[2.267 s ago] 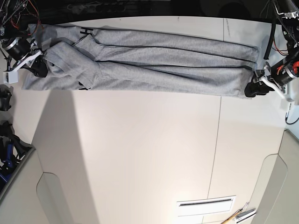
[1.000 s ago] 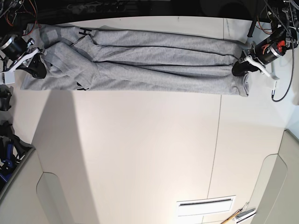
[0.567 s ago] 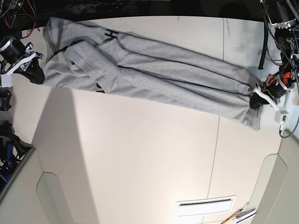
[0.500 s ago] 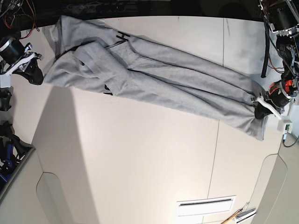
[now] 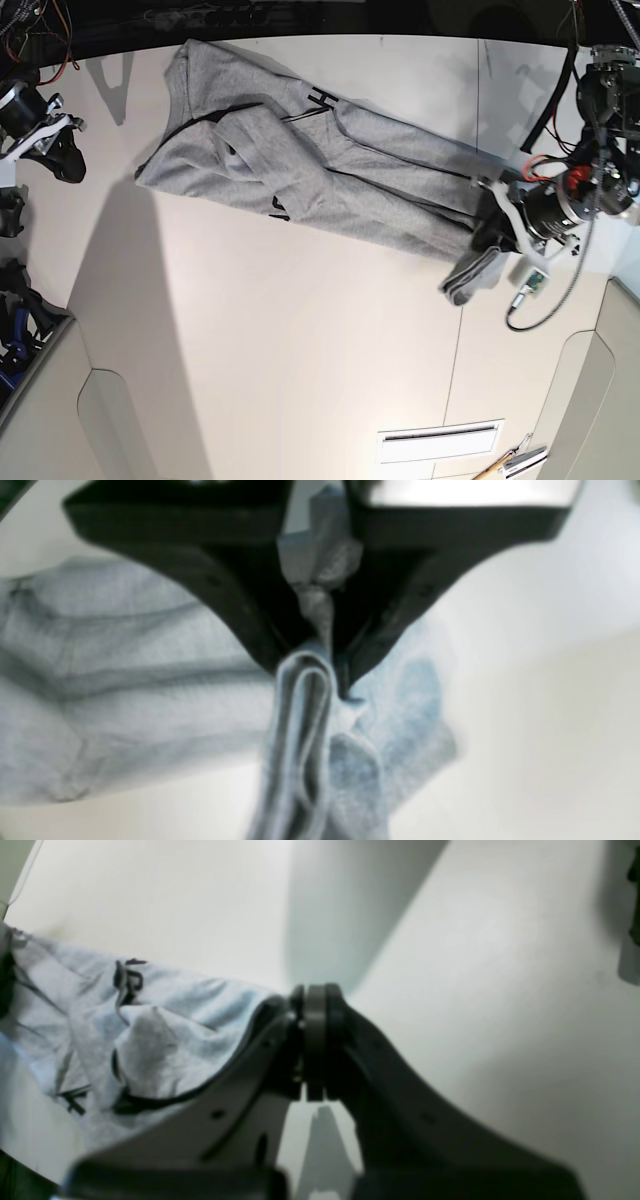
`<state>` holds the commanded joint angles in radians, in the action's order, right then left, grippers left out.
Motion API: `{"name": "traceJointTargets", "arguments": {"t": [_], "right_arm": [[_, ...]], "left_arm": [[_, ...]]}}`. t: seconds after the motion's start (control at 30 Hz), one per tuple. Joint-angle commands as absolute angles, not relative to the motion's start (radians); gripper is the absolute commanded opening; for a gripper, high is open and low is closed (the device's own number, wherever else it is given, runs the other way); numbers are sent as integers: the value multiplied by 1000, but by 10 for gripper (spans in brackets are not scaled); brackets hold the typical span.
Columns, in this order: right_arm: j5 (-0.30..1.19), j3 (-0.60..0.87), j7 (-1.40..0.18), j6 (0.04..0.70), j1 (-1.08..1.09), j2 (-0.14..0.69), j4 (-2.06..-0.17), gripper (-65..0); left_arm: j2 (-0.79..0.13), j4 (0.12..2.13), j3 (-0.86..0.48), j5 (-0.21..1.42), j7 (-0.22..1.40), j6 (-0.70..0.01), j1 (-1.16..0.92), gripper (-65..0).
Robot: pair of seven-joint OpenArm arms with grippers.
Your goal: Fold the T-shirt properly
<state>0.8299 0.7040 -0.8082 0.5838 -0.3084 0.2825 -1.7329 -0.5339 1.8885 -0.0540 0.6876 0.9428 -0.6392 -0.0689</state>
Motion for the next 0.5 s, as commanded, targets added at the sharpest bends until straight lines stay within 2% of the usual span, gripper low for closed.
{"name": "traceJointTargets", "arguments": {"t": [0.2,0.23,0.37,0.4,0.43,0.5], "right_arm": [[846,706,-837,584,-313,282,-1733,-650],[858,706,-852,584,-314,282,-1733,-650],[884,706,-925,585,-335,262,-1732,-636],[887,706,-920,585,-357,252,-1732,-552],[894,706,-917,584,-379,242,-1732,-477],[912,699,-916,588,-421,215,-1731,-391]], "left_arm": [[-440,1869,56,651,943,-640,-101,-650],[-423,1860,62,654,942,-640,-101,-620],[-371,1825,79,705,935,-640,-109,-347],[-365,1821,81,732,935,-641,-117,-313],[-360,1820,81,759,936,-641,-124,-307],[-360,1820,81,798,936,-641,-137,-307]]}}
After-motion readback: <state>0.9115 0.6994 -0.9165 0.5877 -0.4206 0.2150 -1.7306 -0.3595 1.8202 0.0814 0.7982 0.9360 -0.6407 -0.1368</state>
